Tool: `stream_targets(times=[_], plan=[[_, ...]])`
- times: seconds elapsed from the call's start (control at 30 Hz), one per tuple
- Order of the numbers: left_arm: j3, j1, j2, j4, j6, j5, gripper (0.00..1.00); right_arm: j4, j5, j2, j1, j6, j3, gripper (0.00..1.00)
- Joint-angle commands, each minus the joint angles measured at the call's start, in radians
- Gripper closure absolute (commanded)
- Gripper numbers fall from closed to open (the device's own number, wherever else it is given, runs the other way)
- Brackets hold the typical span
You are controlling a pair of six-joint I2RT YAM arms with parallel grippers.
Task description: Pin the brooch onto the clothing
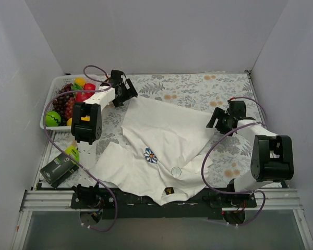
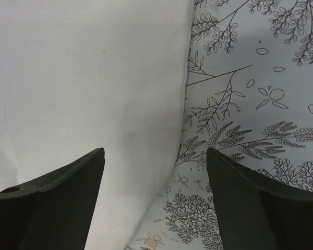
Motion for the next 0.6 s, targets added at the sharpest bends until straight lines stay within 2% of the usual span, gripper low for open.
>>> stream_targets(times=[0.0,0.07,0.23,0.27,0.33,0.37,0.43,0.57], plan=[[0.031,0.008,0.000,-0.014,0.044,-0.035,0.07,0.012,0.007,0.047,0.000,0.000,0.061,0.16],[0.021,0.010,0.010,-0.003,0.048,0.010,0.08,0.015,0.003,0.064,0.001,0.002,0.069,0.16],[0.012,0.009,0.045,0.011,0.060,0.086,0.28,0.017,-0.028,0.124,0.001,0.002,0.093,0.21],[0.006,0.010,0.048,0.014,0.064,0.095,0.32,0.020,-0.039,0.129,0.001,0.002,0.098,0.25],[0.000,0.008,0.051,0.016,0.068,0.115,0.37,0.020,-0.053,0.142,0.001,0.006,0.101,0.25],[-0.009,0.008,0.053,0.020,0.070,0.123,0.38,0.021,-0.057,0.152,0.001,0.006,0.107,0.29],[-0.012,0.008,0.063,0.023,0.070,0.136,0.40,0.024,-0.068,0.162,0.001,0.009,0.109,0.30],[-0.015,0.000,0.085,0.022,0.071,0.176,0.55,0.009,-0.085,0.208,0.015,0.003,0.135,0.38]])
